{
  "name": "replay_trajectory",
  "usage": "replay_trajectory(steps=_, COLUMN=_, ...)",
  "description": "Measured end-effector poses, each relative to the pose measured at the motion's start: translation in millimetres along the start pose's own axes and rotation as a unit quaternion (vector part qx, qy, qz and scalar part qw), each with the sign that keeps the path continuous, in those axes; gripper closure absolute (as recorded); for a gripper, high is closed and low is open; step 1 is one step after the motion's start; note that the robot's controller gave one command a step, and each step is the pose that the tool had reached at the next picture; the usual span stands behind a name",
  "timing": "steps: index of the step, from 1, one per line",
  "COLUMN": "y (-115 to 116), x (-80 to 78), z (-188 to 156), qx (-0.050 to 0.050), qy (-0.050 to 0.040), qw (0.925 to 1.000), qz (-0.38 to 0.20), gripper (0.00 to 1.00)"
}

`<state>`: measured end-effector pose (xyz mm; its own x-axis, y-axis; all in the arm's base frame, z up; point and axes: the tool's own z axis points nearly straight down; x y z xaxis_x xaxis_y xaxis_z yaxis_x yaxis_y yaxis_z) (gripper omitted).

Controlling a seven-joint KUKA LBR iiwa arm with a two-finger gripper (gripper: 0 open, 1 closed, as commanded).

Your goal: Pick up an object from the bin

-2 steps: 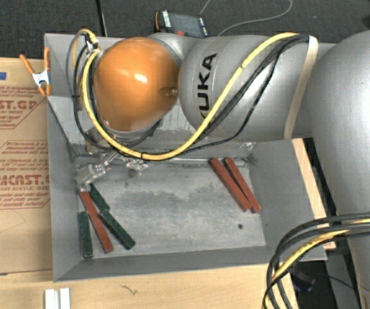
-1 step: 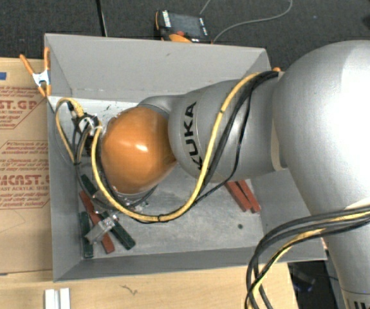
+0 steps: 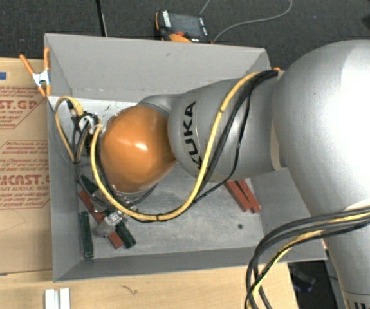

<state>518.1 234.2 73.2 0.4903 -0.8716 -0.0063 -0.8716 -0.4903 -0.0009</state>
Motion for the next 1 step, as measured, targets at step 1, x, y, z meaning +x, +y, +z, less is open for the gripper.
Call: replay_trajectory(steps=1, y=9.7, x=-8.2, z=-140.9, qx=0.004, qy=0.0021, qw=1.0000, qz=0.008, gripper=1.00)
